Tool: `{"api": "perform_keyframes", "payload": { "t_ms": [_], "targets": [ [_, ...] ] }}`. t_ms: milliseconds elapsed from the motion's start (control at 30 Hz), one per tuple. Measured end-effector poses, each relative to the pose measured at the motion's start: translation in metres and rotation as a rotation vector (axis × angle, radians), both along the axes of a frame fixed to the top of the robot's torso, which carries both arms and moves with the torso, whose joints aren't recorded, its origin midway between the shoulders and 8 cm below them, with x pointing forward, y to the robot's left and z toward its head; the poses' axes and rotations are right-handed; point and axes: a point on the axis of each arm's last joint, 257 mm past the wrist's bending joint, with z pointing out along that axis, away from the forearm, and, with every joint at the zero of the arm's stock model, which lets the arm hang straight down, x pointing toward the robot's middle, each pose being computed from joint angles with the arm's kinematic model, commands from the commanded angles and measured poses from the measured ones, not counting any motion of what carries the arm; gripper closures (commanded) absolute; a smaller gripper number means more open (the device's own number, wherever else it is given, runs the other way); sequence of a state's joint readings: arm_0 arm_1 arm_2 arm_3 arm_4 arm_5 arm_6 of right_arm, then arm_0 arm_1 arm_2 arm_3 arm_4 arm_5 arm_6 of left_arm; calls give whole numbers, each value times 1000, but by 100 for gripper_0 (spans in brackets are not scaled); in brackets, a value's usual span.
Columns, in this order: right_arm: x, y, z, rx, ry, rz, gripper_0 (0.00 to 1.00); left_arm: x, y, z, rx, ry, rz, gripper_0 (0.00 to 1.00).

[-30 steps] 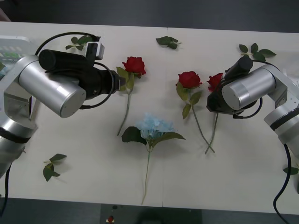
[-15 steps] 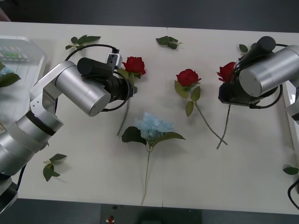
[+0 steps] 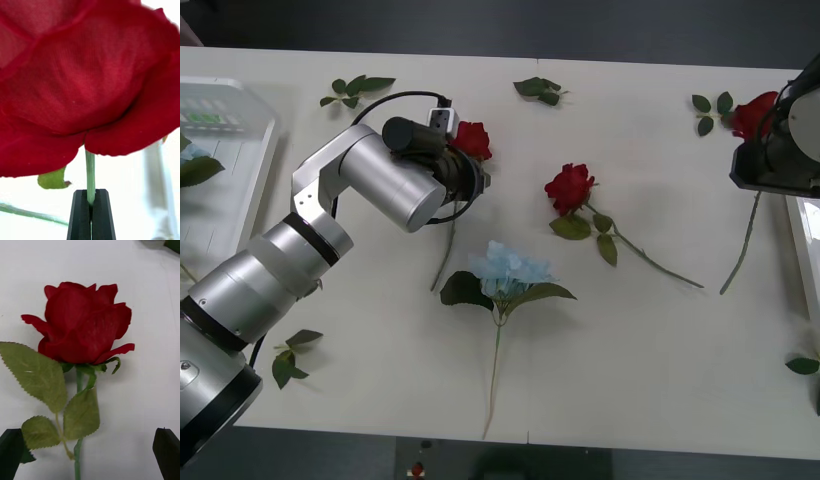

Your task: Put the red flowers into the right box and the blue flowers into the left box

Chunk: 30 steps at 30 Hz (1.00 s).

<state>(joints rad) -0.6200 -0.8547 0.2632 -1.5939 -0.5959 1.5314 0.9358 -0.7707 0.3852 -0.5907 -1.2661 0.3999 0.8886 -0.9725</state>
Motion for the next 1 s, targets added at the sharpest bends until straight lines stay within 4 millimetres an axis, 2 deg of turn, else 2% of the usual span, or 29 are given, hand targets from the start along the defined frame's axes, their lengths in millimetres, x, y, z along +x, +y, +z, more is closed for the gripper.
{"api": "perform_keyframes", "payload": {
  "t_ms": [300,567,700,900,1000],
  "targets": [
    [-11,-50,28,-1,6,-64,100,8,-7,-15,51,-24,-34,0],
    [-8,-110,43,60,-35,-194,100,12,-3,-16,141,-62,-57,0],
    [-3,-142,40,-2,-30,-117,100,14,-1,-15,153,-71,-56,0],
    [-8,-195,27,24,-55,-211,100,10,-3,-23,192,-74,-79,0],
    [-12,-215,23,-12,-44,-173,100,7,-5,-27,202,-71,-89,0]
  ]
}}
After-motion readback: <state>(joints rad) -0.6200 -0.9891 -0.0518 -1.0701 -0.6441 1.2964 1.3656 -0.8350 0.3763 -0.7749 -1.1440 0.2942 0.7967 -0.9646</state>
